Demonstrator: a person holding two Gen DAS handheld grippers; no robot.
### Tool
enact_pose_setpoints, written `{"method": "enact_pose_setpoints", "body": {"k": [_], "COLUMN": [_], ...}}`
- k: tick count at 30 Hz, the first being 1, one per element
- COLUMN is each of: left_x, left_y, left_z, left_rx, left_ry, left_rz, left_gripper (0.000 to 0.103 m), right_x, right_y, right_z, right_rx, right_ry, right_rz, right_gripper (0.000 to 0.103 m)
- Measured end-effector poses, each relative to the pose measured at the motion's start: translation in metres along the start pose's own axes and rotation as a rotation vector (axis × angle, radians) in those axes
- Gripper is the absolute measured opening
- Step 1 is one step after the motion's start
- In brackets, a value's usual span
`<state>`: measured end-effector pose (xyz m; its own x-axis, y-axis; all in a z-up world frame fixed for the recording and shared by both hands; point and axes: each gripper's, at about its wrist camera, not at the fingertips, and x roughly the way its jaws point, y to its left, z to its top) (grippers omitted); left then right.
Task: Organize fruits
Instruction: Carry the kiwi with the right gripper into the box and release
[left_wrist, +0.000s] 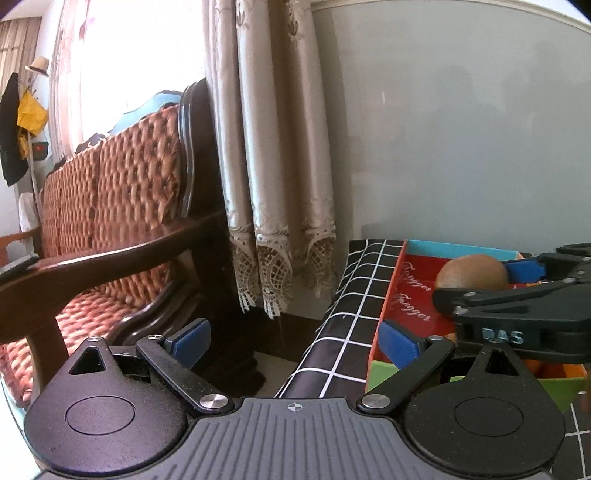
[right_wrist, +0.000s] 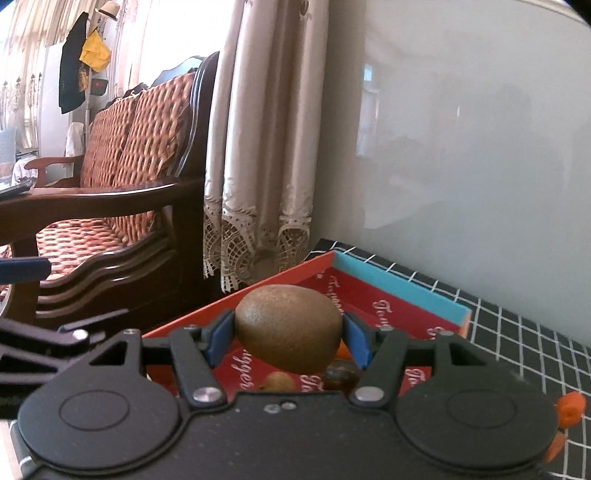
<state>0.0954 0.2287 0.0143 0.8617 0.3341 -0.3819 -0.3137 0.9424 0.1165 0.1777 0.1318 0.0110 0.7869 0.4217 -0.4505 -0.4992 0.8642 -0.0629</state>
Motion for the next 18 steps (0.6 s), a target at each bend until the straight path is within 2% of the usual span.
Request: {"method": "enact_pose_setpoints", "body": {"k": [3, 5, 10, 18], "left_x": [0.001, -0.001, -0.002, -0.012], "left_y": [0.0, -0.002, -0.013, -0.039], "left_z": [0.001, 0.001, 0.002, 0.009], "left_rx": [-0.014, -0.02, -0.008, 0.005], "left_ry": [0.001, -0.006, -0.013, -0.035], "left_rz": [-0.021, -0.035, -0.056, -0.096], "left_gripper": [0.097, 0.097, 0.097, 0.097], "right_x": [0.001, -0.007, -0.026, -0.072], "right_y": [-0.003, -0.006, -0.03, -0.103], "right_z": [-0.003, -0.004, 0.0, -0.009], "right_rx": [0.017, 0.019, 0.08, 0.249], "right_ry": [-0.005, -0.045, -0.098, -0.151], "right_rz": [-0.012, -0.041, -0.074, -0.188], "right_gripper": [0.064, 0.071, 0.071, 0.071]}}
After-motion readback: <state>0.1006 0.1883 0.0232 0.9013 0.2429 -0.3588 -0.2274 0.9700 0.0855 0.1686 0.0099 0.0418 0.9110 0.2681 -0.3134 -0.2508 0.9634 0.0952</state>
